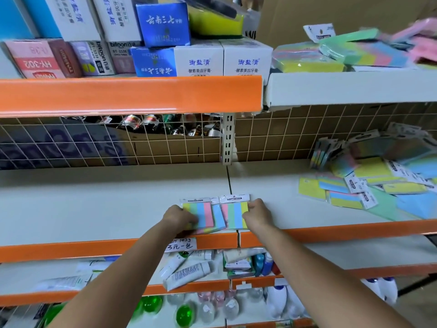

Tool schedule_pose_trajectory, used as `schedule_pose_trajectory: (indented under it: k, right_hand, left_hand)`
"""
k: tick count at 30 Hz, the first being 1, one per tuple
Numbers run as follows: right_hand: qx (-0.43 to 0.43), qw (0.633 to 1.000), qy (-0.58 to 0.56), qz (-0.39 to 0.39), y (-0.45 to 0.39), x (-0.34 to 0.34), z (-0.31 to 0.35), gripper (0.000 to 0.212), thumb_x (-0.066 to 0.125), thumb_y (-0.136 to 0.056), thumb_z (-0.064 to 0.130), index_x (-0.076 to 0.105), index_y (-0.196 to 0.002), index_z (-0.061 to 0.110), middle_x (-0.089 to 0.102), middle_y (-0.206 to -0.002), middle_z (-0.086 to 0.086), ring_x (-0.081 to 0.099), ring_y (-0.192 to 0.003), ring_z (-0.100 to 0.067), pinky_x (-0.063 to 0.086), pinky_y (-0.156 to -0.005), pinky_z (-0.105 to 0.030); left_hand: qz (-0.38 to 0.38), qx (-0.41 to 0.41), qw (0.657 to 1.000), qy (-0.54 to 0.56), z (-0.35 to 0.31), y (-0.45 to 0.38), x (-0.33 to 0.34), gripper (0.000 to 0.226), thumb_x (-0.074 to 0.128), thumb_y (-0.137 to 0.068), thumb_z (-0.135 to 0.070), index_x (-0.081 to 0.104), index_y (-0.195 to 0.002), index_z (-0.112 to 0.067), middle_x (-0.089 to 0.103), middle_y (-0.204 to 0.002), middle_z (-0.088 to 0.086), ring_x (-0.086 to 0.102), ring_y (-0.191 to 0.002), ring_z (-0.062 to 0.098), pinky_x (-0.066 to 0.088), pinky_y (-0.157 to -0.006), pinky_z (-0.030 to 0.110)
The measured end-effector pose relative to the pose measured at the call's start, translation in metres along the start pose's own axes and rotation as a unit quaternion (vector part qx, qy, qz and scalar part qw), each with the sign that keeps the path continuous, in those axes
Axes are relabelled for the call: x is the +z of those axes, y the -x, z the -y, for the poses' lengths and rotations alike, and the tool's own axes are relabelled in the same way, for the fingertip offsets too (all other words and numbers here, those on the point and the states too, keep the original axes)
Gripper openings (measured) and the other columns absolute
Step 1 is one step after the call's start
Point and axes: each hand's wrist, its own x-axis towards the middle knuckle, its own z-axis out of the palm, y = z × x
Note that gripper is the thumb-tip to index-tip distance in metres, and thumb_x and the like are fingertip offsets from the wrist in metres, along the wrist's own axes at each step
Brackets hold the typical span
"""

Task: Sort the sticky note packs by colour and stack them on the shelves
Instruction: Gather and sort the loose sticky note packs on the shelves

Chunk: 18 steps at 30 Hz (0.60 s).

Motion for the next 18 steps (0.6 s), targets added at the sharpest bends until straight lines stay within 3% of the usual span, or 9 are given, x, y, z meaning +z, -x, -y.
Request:
schedule_pose_trajectory:
  k: [3,5,8,10,12,14,18]
  right_hand:
    - [-0.005,0.998,0.069,0.008,-0.002,-0.006,0.000,0.028,0.054,-0.087,0.003,0.058,-0.114,0.006,0.063,-0.112,-0.013,0.060,-0.101,-0.027,0.037,-0.066,-0.021]
    - [0.000,0.996,0.088,0.017,-0.004,-0.009,-0.002,0.007,0.057,-0.083,0.006,0.060,-0.089,0.009,0.062,-0.089,-0.011,0.059,-0.084,-0.025,0.038,-0.060,-0.021]
    - [0.007,0.996,0.077,0.041,-0.005,-0.010,-0.001,0.015,0.061,-0.080,0.006,0.052,-0.070,0.012,0.054,-0.070,-0.005,0.056,-0.073,-0.022,0.041,-0.053,-0.022]
    - [0.005,0.997,0.067,0.046,-0.004,-0.011,0.000,0.010,0.063,-0.079,0.004,0.058,-0.083,0.011,0.060,-0.080,-0.008,0.063,-0.079,-0.024,0.052,-0.066,-0.029]
    - [0.000,0.998,0.045,0.036,-0.002,-0.010,-0.001,0.026,0.064,-0.080,0.003,0.057,-0.104,0.011,0.059,-0.095,-0.009,0.066,-0.089,-0.027,0.054,-0.074,-0.032]
    - [-0.022,0.997,0.062,0.033,-0.002,-0.007,-0.002,0.032,0.061,-0.082,0.003,0.056,-0.114,0.010,0.062,-0.106,-0.009,0.065,-0.095,-0.029,0.054,-0.078,-0.032]
    - [-0.034,0.996,0.043,0.076,0.002,0.001,0.001,0.046,0.062,-0.082,0.004,0.059,-0.126,0.017,0.064,-0.119,-0.008,0.064,-0.087,-0.022,0.049,-0.071,-0.023]
  left_hand:
    - [0.009,-0.004,1.000,0.001,-0.002,-0.002,0.003,0.022,0.070,-0.082,-0.015,0.051,-0.085,-0.005,0.048,-0.075,0.008,0.046,-0.062,0.018,0.035,-0.052,0.025]
    - [-0.001,-0.010,1.000,-0.015,-0.004,-0.004,0.004,0.021,0.068,-0.084,-0.017,0.051,-0.088,-0.004,0.048,-0.074,0.009,0.047,-0.062,0.020,0.036,-0.052,0.025]
    - [-0.040,-0.002,0.992,-0.118,-0.003,-0.010,0.001,0.026,0.067,-0.083,-0.025,0.055,-0.096,-0.005,0.054,-0.088,0.011,0.051,-0.079,0.026,0.037,-0.064,0.026]
    - [-0.069,0.006,0.981,-0.183,-0.004,-0.009,-0.004,0.039,0.068,-0.080,-0.028,0.054,-0.108,-0.005,0.055,-0.103,0.012,0.054,-0.093,0.028,0.041,-0.070,0.029]
    - [-0.078,0.013,0.978,-0.195,-0.003,-0.012,-0.005,0.051,0.067,-0.079,-0.024,0.049,-0.124,-0.008,0.051,-0.121,0.016,0.054,-0.107,0.033,0.045,-0.080,0.033]
    - [-0.055,0.029,0.981,-0.184,-0.003,-0.012,-0.004,0.055,0.062,-0.082,-0.017,0.044,-0.133,-0.012,0.052,-0.124,0.017,0.055,-0.109,0.033,0.047,-0.083,0.033]
    - [-0.027,0.041,0.974,-0.221,-0.007,-0.011,-0.007,0.037,0.060,-0.084,-0.022,0.049,-0.118,-0.010,0.060,-0.115,0.014,0.059,-0.098,0.028,0.049,-0.080,0.032]
